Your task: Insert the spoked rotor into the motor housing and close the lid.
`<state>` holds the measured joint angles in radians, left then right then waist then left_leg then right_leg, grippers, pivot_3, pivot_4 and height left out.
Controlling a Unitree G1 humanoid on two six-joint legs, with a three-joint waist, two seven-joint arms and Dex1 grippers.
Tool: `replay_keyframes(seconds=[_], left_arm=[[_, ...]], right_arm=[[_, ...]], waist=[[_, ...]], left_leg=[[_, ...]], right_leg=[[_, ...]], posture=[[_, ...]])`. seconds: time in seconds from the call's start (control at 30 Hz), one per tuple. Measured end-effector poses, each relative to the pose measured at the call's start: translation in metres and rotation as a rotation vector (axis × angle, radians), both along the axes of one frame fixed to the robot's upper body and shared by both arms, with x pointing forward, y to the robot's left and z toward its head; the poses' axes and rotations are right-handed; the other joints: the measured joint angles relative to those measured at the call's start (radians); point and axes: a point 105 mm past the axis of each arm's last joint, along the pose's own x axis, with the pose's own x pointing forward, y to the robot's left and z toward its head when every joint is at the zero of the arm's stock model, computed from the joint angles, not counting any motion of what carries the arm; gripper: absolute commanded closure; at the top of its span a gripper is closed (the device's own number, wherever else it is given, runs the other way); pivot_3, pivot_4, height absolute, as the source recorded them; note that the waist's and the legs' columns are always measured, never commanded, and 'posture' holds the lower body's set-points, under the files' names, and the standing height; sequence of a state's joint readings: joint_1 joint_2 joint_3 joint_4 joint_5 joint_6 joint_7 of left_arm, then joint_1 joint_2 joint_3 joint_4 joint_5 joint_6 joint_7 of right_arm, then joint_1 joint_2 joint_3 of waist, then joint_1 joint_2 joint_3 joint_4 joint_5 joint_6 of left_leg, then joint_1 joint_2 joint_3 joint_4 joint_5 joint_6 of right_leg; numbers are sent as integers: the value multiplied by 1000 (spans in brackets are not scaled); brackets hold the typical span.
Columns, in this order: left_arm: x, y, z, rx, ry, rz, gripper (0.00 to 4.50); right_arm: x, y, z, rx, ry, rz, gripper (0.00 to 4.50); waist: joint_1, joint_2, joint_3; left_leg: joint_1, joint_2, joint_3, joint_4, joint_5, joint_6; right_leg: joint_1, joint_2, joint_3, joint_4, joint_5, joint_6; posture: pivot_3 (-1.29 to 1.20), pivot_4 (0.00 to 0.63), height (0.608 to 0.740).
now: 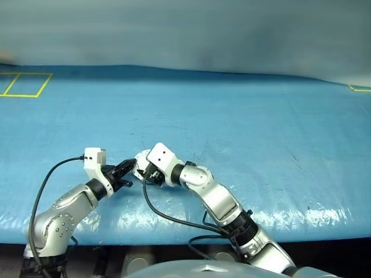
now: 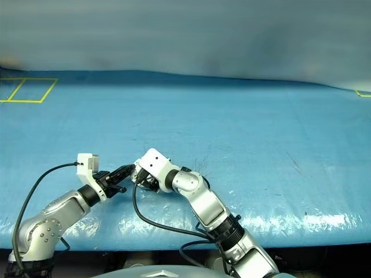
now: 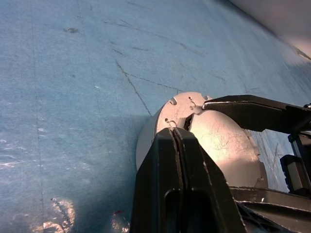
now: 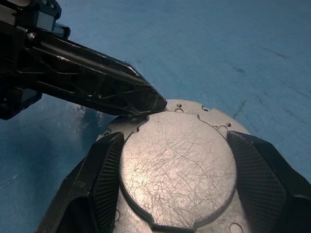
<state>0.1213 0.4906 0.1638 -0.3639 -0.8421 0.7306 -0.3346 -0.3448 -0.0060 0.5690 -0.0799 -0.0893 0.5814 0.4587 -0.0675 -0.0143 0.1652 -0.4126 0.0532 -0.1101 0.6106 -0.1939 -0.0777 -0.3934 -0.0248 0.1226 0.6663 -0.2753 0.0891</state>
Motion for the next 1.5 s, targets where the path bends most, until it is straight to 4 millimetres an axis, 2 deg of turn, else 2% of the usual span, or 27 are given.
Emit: replay_keyframes(seconds=[0.03, 0.17, 0.2, 0.37, 0.53, 0.67, 0.77, 0.8, 0.97, 1.13, 1.5], left_arm=[[0, -1, 0, 33, -6, -18, 4500], [-1, -3, 0, 98, -27, -53, 4500], [-1, -4, 0, 105, -31, -57, 4500], [-2, -5, -2, 133, -39, -66, 4500], [-4, -3, -5, 141, -46, -49, 4500], [-4, 0, -5, 147, -67, -17, 4500], [-5, 0, -6, 143, -70, -16, 4500], [-5, 0, -6, 138, -72, -16, 4500], [-5, -1, -5, 133, -75, -12, 4500], [-6, 0, -7, 130, -72, -6, 4500], [-10, 1, -7, 125, -69, 10, 4500]], right_arm=[[0, 0, 0, 1, 1, -1, 1465], [0, -2, -1, 7, 7, -7, 130], [-1, -2, -1, 10, 10, -9, 23], [-4, -12, 0, 60, 42, -36, 23], [-10, -47, 1, 95, 97, -95, 23], [-22, -62, 23, 290, 210, -120, 23], [-18, -66, 38, 439, 293, -188, 23], [-17, -67, 36, 482, 351, -226, 23], [-14, -82, 11, 464, 524, -353, 23], [-14, -85, -6, 461, 650, -406, 23], [-10, -77, -8, 575, 875, -358, 23]], waist=[[0, 0, -1], [3, 1, -3], [4, 2, -3], [9, 2, -4], [8, 2, -4], [6, 3, -3], [3, 3, -3], [4, 3, -3], [4, 3, -3], [3, 4, -3], [-6, 4, -3]], left_leg=[[0, 0, 0, 0, 0, 0], [0, 0, 0, 0, 0, 0], [0, 0, 0, 0, 0, 0], [0, 0, 0, 0, 0, 0], [-1, 0, 0, -1, 0, 0], [-1, 0, 0, -2, 0, 0], [-1, 0, 0, -2, 0, 0], [-1, 0, 0, -2, 0, 0], [-3, -1, 0, -3, 0, 0], [-3, 0, 0, -5, 0, 0], [-2, 0, 1, -5, 0, 0]], right_leg=[[0, 0, 0, 0, 0, 0], [1, -1, 0, -2, 0, 0], [1, -1, 0, -2, 0, 0], [1, -1, 0, -3, 0, 0], [0, -1, 0, -4, 0, 0], [-1, -1, 0, -4, 0, 0], [-1, -1, 0, -4, 0, 0], [-1, -1, 0, -4, 0, 0], [-2, -2, 0, -5, 0, 0], [-3, -1, 0, -5, 0, -1], [-3, -1, 0, -5, 0, -1]], posture=[[0, 150, 740], [0, 150, 740], [0, 150, 740], [0, 150, 740], [0, 150, 740], [0, 150, 740], [0, 150, 740], [0, 150, 740], [0, 150, 740], [0, 150, 740], [0, 150, 740]])
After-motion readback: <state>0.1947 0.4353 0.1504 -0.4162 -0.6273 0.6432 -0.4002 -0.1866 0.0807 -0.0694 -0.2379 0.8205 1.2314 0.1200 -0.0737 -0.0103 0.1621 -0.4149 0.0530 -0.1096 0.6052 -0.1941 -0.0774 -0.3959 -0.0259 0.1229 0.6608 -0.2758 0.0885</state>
